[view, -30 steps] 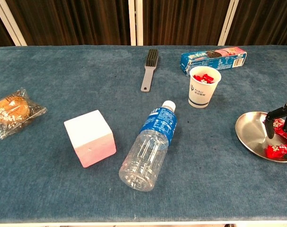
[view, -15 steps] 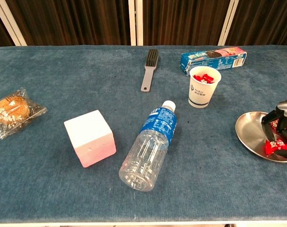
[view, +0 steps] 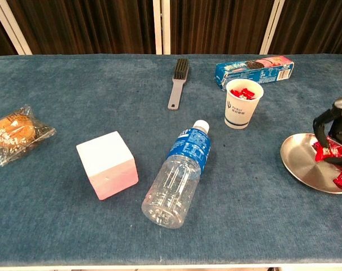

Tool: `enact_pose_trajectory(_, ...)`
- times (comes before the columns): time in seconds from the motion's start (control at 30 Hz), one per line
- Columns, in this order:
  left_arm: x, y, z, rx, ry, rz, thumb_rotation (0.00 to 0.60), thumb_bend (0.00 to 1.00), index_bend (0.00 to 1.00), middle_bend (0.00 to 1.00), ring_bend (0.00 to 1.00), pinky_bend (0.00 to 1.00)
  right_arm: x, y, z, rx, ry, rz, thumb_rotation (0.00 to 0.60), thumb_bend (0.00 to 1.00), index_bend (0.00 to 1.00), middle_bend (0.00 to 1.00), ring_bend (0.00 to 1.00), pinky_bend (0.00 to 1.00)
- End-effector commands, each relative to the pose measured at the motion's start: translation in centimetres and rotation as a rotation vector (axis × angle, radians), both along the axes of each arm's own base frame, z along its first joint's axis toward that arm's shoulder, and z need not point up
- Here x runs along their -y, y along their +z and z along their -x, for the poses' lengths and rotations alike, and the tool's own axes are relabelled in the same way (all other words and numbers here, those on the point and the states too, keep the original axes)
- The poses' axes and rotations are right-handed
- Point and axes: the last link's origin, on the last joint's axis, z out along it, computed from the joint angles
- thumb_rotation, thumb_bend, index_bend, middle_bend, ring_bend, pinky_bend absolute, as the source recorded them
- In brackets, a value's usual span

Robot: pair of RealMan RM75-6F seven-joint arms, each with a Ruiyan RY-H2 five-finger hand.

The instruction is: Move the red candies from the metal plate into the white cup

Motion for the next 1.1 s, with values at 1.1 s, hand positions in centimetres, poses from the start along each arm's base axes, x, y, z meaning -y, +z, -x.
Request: enact_pose_trajectory(1.1, 0.2, 0.0, 0.1, -0.004, 0.016, 0.004, 0.6, 0.0, 0.01, 0.0, 0.0, 0.0, 11.8, -2.1, -10.1, 0.113, 0.042, 0.015, 0.6, 0.5, 0.49, 0.94, 1.0, 1.0)
